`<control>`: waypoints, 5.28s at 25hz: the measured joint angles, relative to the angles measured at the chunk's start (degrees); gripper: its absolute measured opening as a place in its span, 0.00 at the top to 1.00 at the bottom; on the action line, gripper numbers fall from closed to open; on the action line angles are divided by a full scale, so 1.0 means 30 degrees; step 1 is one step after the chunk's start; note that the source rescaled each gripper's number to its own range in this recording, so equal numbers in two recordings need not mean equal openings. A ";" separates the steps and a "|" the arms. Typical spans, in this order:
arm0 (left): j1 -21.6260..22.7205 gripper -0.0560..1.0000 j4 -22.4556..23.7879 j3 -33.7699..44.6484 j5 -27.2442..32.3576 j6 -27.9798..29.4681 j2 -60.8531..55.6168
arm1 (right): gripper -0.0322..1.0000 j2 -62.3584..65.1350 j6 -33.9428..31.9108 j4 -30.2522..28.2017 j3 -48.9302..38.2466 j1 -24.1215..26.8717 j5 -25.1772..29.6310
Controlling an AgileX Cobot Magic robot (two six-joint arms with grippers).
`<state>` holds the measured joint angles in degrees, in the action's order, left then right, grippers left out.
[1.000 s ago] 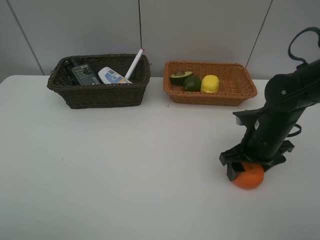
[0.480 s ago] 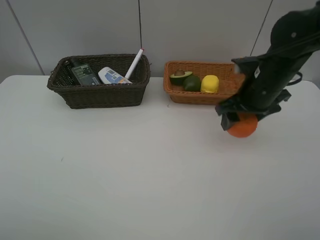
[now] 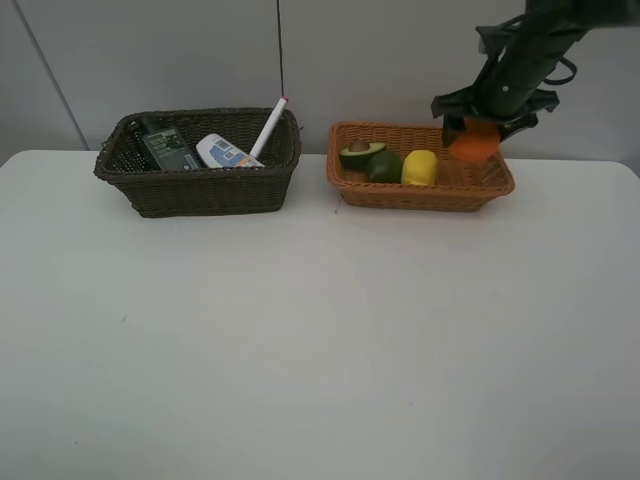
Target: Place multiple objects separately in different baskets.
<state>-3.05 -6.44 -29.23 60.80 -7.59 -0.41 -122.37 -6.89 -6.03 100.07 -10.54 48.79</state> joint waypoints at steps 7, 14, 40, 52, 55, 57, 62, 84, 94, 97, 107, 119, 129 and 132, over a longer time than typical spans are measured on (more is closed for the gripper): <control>0.0000 0.00 0.0000 0.0000 0.0000 0.0000 0.0000 | 0.03 -0.2029 -0.0018 -0.0569 0.2339 0.0052 0.1211; 0.0000 0.00 0.0000 0.0000 0.0000 0.0000 0.0000 | 0.01 -0.0625 -0.0018 -0.1056 0.2425 0.0052 0.2046; 0.0000 0.00 0.0000 0.0000 0.0000 0.0000 0.0000 | 0.01 2.2651 -0.0465 -0.0780 -1.8272 0.3379 0.1449; 0.0000 0.00 0.0000 0.0000 0.0000 0.0000 0.0000 | 0.01 3.7092 -0.0465 0.1793 -2.2331 0.3379 0.2660; 0.0000 0.00 0.0000 0.0000 0.0000 0.0000 0.0000 | 0.01 3.9386 -0.0465 0.1595 -2.2331 0.3379 0.3369; 0.0000 0.00 0.0000 0.0000 0.0000 0.0000 0.0000 | 0.01 4.0562 -0.0465 0.1436 -2.2331 0.3379 0.3859; 0.0000 0.00 0.0000 0.0000 0.0000 0.0000 0.0000 | 0.01 4.0876 -0.0465 0.0810 -2.3004 0.3379 0.4766; 0.0000 0.00 0.1029 0.0000 0.0000 0.0000 0.0000 | 0.01 4.0876 -0.0465 0.0794 -2.3569 0.3379 0.4160; 0.0000 0.00 0.1093 0.0000 0.0000 0.0000 0.0000 | 0.01 4.0876 -0.0449 0.0794 -2.3569 0.3379 0.4160; 0.0000 0.00 0.1093 0.0000 0.0000 0.0000 0.0000 | 0.01 4.0876 -0.0449 0.0794 -2.3569 0.3379 0.4160; 0.0000 0.00 0.1093 0.0000 0.0000 0.0000 0.0000 | 0.01 4.0876 -0.0449 0.0794 -2.3569 0.3379 0.4160; 0.0000 0.00 0.1093 0.0000 0.0000 0.0000 0.0000 | 0.01 4.0876 -0.0449 0.0794 -2.3569 0.3379 0.4118; 0.0000 0.00 0.1093 0.0000 0.0000 0.0000 0.0000 | 0.01 4.0876 -0.0449 0.0794 -2.3569 0.3379 0.4114; 0.0000 0.00 0.1093 0.0000 0.0000 0.0000 0.0000 | 0.01 4.0876 -0.0449 0.0794 -2.3569 0.3379 0.4114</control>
<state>-3.05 -3.16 -29.23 60.80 -7.59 -0.41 0.26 -8.23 -3.65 29.36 -0.41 61.13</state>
